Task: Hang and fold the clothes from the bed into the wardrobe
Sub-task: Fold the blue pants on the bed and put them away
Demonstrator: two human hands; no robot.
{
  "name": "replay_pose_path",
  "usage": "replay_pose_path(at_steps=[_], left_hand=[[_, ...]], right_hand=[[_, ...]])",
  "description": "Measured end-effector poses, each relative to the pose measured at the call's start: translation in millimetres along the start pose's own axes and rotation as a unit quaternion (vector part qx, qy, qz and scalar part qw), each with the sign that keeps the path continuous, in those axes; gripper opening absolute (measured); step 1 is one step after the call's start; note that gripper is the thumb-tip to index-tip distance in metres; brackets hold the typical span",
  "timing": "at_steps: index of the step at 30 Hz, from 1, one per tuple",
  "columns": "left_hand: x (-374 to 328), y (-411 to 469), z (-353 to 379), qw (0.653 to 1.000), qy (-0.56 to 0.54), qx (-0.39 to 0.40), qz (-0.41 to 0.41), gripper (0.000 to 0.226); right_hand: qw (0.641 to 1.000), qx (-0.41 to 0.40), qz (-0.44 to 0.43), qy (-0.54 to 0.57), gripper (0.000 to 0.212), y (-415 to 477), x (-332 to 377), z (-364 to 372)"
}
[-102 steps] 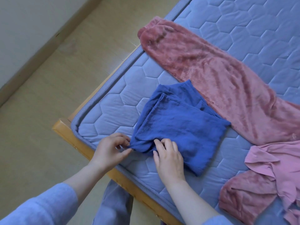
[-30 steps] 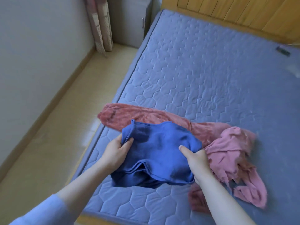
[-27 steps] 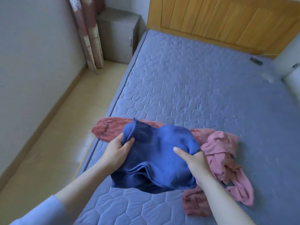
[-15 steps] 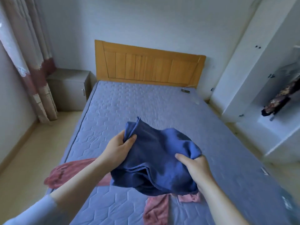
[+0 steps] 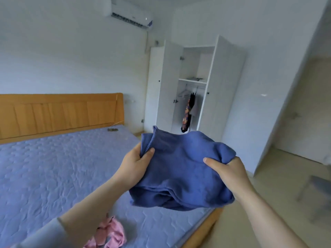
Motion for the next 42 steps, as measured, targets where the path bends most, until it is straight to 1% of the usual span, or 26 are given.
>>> replay_pose_path(at_steps=[4, 8, 13, 17, 20, 24, 27, 29, 30, 33, 34, 37, 42], left_hand=[[-47.0, 41.5, 80.1, 0.997, -0.028, 0.045, 0.060, 0.014], [-71.4, 84.3, 156.4, 0.988, -0.070, 0.091, 0.102, 0.014], [-85.1, 150.0, 232.9, 0.976, -0.100, 0.122, 0.148, 0.015], [-85.4, 206.1, 291.7, 0.968, -0.133, 0.157, 0.146, 0.014], [-86.4, 240.9, 335.4, 0.962, -0.155, 0.171, 0.147, 0.015], [-77.9, 275.2, 397.2, 0.960, -0.161, 0.191, 0.130, 0.013], [-77.3, 299.6, 440.1, 0.960, -0.151, 0.193, 0.137, 0.014], [-76.3, 313.9, 466.6, 0.960, -0.151, 0.190, 0.141, 0.015], [-76.0, 320.6, 479.4, 0.959, -0.154, 0.188, 0.143, 0.015], [-74.7, 345.1, 516.0, 0.962, -0.152, 0.176, 0.141, 0.015], [-74.1, 354.9, 527.7, 0.964, -0.150, 0.172, 0.135, 0.015], [-74.5, 383.7, 561.4, 0.969, -0.140, 0.157, 0.129, 0.014], [-69.4, 431.8, 613.6, 0.972, -0.127, 0.145, 0.135, 0.016]], right_hand=[[0.997, -0.076, -0.012, 0.000, 0.018, 22.8, 8.0, -92.5], [0.990, -0.141, -0.017, -0.016, 0.016, 54.5, 10.1, -162.9], [0.982, -0.185, -0.026, -0.012, 0.014, 110.2, 10.7, -218.7], [0.974, -0.223, -0.023, -0.041, 0.008, 161.1, 8.8, -251.3], [0.965, -0.253, -0.014, -0.065, 0.010, 195.6, 0.8, -278.5], [0.967, -0.238, -0.019, -0.089, 0.012, 242.9, -13.9, -311.4], [0.955, -0.277, -0.010, -0.106, 0.013, 274.9, -27.7, -341.3], [0.963, -0.248, -0.024, -0.097, 0.009, 302.5, -36.6, -356.7], [0.967, -0.233, -0.031, -0.094, 0.011, 315.9, -40.1, -364.0], [0.967, -0.242, -0.025, -0.082, 0.011, 354.6, -51.5, -395.7], [0.967, -0.241, -0.019, -0.085, 0.014, 369.0, -55.4, -404.7], [0.969, -0.219, -0.017, -0.113, 0.019, 410.0, -62.8, -427.1], [0.977, -0.199, -0.041, -0.068, 0.016, 479.7, -79.9, -459.1]])
Point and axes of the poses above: each hand's wrist, its own y-axis towards the middle knuckle, its own z-axis out of the palm, x = y × z, the point moved 8 cm from there along y, towards the middle knuckle, and after that the axes turned 6 degrees about z, right-handed, at the moved point
